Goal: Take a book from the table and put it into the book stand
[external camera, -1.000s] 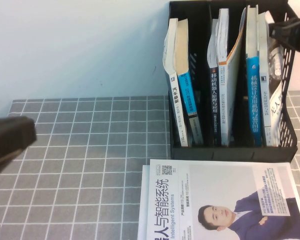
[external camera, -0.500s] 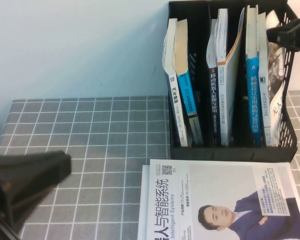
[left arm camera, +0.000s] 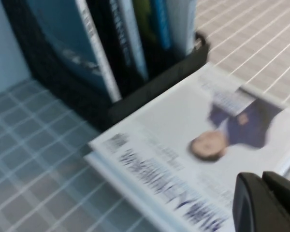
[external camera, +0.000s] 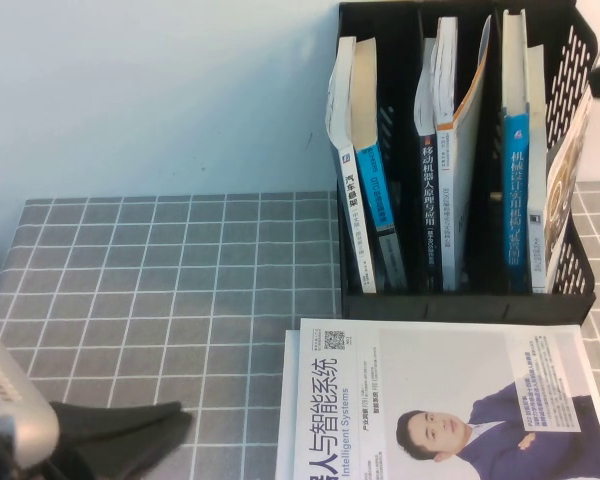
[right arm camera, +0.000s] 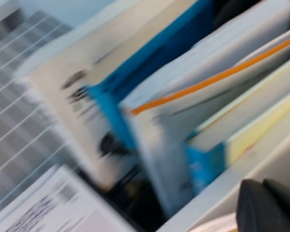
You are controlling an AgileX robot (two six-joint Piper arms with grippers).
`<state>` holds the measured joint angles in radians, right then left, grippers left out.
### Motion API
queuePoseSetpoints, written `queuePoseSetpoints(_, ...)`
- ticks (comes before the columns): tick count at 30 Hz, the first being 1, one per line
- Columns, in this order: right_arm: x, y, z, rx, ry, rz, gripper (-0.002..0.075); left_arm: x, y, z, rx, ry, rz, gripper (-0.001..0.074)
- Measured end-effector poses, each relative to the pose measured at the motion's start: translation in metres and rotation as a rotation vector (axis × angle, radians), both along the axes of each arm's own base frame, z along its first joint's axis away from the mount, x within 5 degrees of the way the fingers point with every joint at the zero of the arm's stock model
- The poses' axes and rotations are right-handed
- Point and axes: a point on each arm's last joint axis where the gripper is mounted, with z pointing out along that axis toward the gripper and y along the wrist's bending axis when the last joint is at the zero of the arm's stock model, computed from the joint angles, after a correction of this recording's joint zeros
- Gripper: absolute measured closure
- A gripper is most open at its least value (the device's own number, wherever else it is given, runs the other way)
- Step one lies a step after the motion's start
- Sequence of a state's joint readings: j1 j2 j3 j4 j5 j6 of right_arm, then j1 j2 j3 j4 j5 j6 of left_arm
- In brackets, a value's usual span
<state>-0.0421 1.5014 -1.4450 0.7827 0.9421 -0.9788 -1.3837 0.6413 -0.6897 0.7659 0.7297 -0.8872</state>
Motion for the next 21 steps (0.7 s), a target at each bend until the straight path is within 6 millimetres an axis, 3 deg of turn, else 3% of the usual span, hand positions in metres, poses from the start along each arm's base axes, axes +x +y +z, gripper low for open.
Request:
queuePoseSetpoints(3,-0.031,0.006,0.007,-0.010,0.081,0.117,0.0729,0.006,0.008,-0.005,0.127,-0.058,0.058,0.0734)
queuePoseSetpoints(7,-0.065,0.007,-0.003,-0.039,0.181,0.169,0.0729,0.012,0.021,-0.010,0.239,-0.058,0.182,0.0734)
queuePoseSetpoints(10,-0.085,0.006,-0.028,-0.038,0.219,0.123,0.0729,0.013,0.027,-0.012,0.234,-0.002,0.267,0.0734)
queuePoseSetpoints(17,-0.131,0.006,-0.113,-0.021,0.245,0.069,0.0729,0.014,0.029,-0.013,0.150,0.083,0.361,0.0734)
queuePoseSetpoints(21,-0.166,0.003,-0.129,-0.065,0.132,0.002,0.0729,0.014,0.030,-0.014,0.148,0.087,0.371,0.0734)
